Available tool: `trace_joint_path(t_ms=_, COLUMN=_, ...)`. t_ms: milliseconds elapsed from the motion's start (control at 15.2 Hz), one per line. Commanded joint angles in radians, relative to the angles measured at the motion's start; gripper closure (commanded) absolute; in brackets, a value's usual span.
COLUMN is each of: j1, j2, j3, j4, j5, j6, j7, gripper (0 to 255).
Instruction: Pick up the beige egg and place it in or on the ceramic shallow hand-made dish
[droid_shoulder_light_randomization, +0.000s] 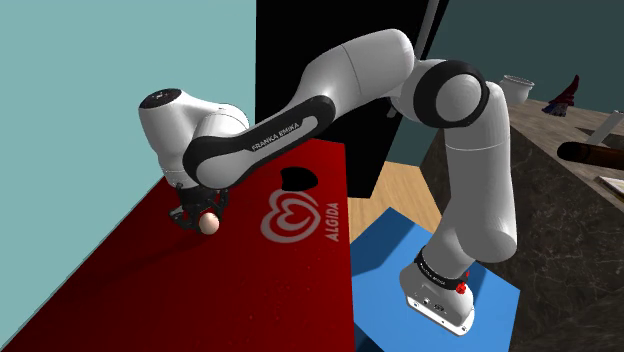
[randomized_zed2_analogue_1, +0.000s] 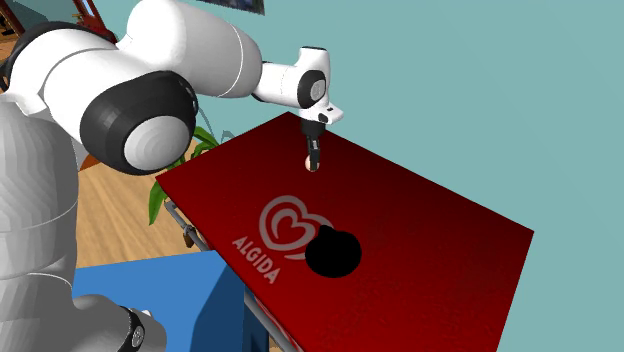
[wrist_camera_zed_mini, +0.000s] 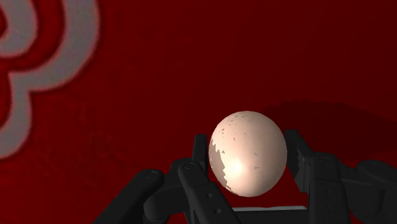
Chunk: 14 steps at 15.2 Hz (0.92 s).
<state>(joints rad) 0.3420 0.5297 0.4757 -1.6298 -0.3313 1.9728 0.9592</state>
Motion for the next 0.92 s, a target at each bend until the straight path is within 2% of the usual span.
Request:
trace_joint_path(t_ms=0, j1=0.0, j2=0.0, j3=0.0, j4=0.0, j5=0.0, j6=0.0, j7=0.0, gripper=255)
trace_joint_path(t_ms=330, j1=0.0, j2=0.0, j3=0.0, j4=0.0, j5=0.0, j6=0.0, j7=0.0, gripper=255)
trace_joint_path(t_ms=858, j1=-0.005, j2=-0.043, j3=0.013, j4=0.046, j5=0.025, j6=-0.084, j7=-0.02, gripper=255)
